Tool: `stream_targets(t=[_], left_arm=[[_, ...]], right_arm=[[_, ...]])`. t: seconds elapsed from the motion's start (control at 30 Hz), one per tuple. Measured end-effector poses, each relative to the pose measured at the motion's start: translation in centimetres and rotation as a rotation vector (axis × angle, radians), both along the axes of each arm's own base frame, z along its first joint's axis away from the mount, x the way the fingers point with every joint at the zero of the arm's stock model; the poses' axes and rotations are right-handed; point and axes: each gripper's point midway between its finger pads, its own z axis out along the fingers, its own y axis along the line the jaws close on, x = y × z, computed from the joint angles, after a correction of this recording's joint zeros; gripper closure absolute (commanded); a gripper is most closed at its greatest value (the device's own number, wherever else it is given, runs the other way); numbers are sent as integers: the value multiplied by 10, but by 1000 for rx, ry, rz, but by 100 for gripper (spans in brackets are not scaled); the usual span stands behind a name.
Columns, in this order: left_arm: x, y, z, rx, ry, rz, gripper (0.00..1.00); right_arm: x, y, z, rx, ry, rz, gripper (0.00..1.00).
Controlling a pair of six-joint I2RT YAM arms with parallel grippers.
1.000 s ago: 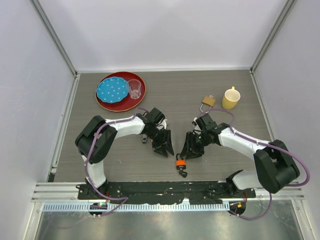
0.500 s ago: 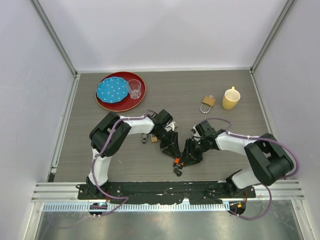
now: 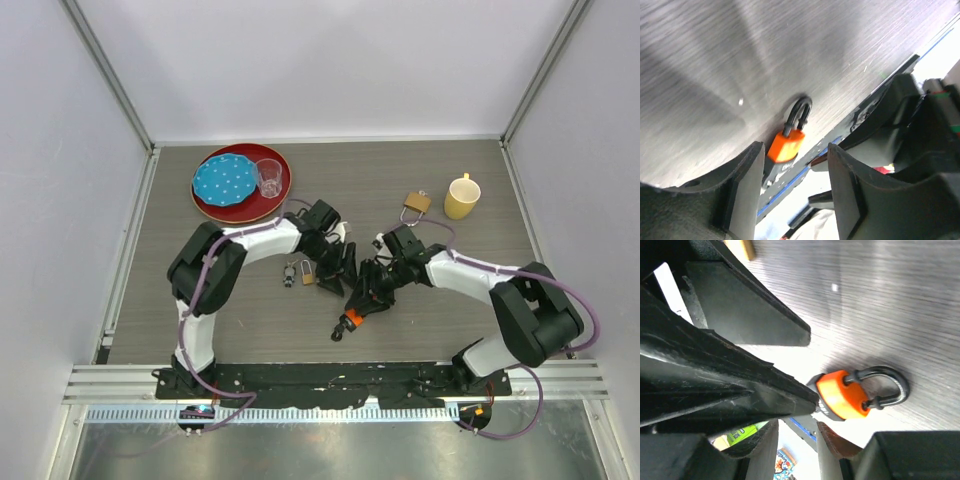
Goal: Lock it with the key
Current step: Adjust the lock at the center of the board, then pick up the lock from the center of the board.
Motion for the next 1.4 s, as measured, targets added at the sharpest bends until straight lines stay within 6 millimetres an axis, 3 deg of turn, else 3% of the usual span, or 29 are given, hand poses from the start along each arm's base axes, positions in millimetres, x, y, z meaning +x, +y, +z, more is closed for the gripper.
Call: stream_targets(t=[0.13,0.27,0.37,0.47,0.57,0.7,0.8,0.83,1.0,1.4], left_arm=[[5,22,23,34,-154,-41,36],[4,41,46,43,-301,-60,35],[-5,54,48,74,-362,-65,33],[-14,59,41,116,-400,-83,32],[-25,52,35,145,-449,-135,29],[-33,41,31,161,-508,-190,26],[-37,30,21,183,-539,-238,26],[-40,24,10,205,-550,-277,26],[-43,9,-6,254,-571,-336,28],[-65,6,-24,343,-608,-406,34]], right_arm=[[8,-2,24,9,-75,26,48],[10,-22,33,-28,-107,22,29],[14,-47,32,-78,-109,-20,21],[22,-70,32,-119,-119,-78,20],[27,-86,30,-150,-121,-116,19],[26,-91,27,-166,-115,-112,16],[26,-93,26,-173,-108,-111,10],[28,-95,25,-176,-110,-110,10],[33,-98,26,-181,-117,-117,9],[41,-107,21,-201,-101,-142,9]])
